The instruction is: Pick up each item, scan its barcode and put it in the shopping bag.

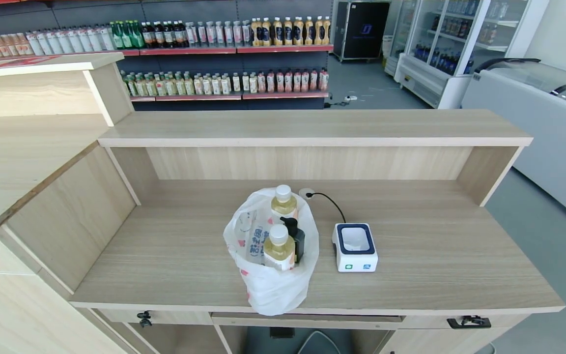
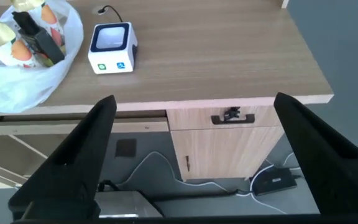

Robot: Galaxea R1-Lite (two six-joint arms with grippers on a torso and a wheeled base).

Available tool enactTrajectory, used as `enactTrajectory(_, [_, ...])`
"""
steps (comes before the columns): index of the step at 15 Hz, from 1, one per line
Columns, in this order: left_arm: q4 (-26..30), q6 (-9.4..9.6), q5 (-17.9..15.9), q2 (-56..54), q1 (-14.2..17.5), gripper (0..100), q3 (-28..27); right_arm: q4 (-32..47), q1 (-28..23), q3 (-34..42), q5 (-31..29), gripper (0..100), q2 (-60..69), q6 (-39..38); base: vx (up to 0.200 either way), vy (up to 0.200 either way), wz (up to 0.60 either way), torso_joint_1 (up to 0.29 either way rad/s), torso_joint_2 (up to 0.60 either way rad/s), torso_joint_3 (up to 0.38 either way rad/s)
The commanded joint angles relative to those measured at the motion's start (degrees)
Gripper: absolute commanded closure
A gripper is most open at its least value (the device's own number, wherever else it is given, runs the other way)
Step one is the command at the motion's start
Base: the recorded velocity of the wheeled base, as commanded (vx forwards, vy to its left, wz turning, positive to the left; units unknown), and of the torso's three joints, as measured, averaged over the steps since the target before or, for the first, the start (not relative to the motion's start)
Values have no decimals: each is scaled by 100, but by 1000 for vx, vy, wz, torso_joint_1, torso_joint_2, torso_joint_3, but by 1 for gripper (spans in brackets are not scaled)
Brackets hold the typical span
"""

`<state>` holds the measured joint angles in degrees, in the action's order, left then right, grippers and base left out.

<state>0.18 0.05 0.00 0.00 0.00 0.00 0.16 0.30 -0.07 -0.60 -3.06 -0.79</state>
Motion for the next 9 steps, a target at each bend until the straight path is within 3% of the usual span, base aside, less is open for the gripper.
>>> enactTrajectory(1, [-1,-5,0,0,0,0,0,11,13,-1,-2,0,288,-9,0,0,0,0,0,0])
enactTrajectory(9, [-1,-5,0,0,0,0,0,19,5,-1,-2,0,288,-17,0,0,0,0,0,0])
